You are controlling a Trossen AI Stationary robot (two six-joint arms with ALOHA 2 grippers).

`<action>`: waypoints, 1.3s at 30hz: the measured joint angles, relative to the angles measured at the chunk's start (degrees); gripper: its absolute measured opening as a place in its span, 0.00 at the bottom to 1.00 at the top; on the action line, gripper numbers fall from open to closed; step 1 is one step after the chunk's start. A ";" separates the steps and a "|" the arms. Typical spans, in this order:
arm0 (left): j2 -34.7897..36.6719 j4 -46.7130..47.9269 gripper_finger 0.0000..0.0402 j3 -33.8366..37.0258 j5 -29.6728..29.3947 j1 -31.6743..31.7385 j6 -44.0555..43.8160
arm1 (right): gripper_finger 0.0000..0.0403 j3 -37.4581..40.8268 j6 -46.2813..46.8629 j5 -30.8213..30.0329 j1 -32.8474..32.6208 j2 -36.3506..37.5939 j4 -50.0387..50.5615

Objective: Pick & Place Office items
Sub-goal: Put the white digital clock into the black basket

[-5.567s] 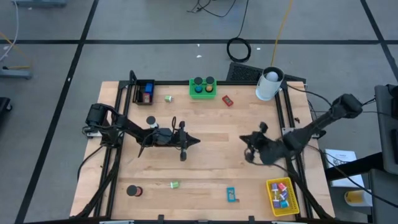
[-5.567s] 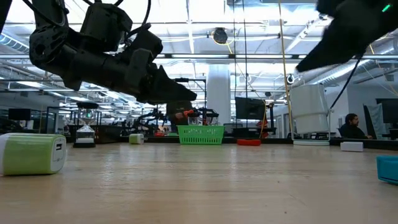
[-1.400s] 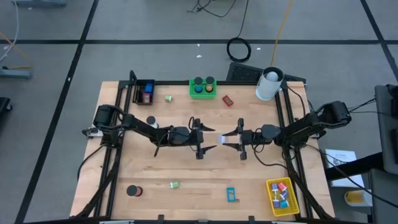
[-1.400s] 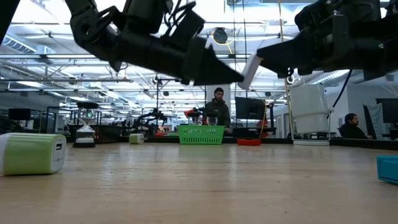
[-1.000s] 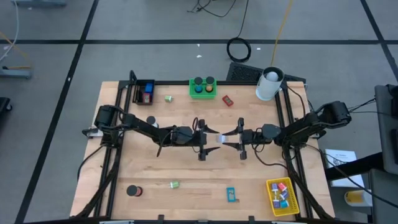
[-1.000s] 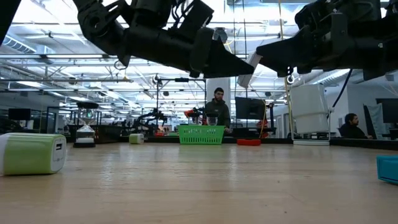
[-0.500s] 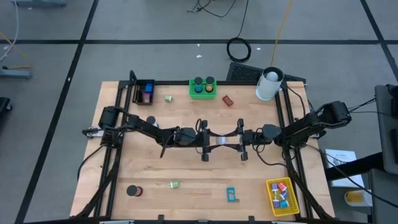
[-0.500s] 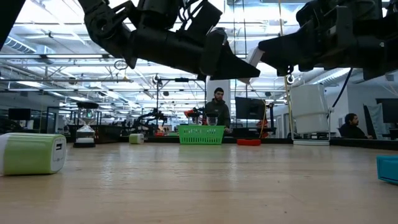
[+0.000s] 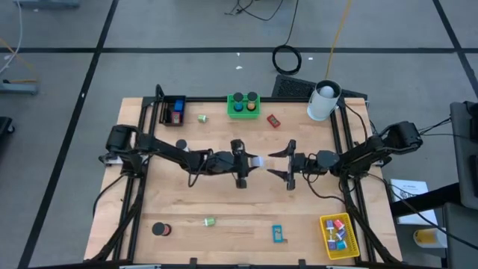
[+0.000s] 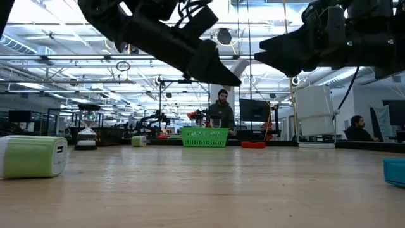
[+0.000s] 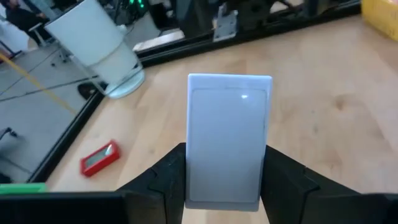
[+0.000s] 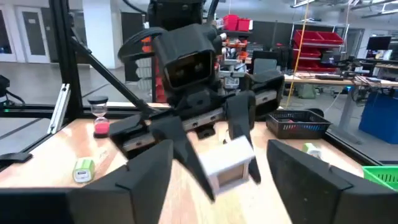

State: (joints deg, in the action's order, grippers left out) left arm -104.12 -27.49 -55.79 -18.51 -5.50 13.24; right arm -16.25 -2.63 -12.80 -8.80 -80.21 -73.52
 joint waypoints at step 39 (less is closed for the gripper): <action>26.20 53.95 0.40 10.43 -0.14 63.49 -25.62 | 0.01 0.15 -2.44 -10.94 0.06 -0.08 11.69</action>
State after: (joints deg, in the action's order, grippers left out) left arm -77.92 26.46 -45.37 -18.65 58.00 -12.38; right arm -16.10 -5.07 -23.74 -8.74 -80.29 -61.83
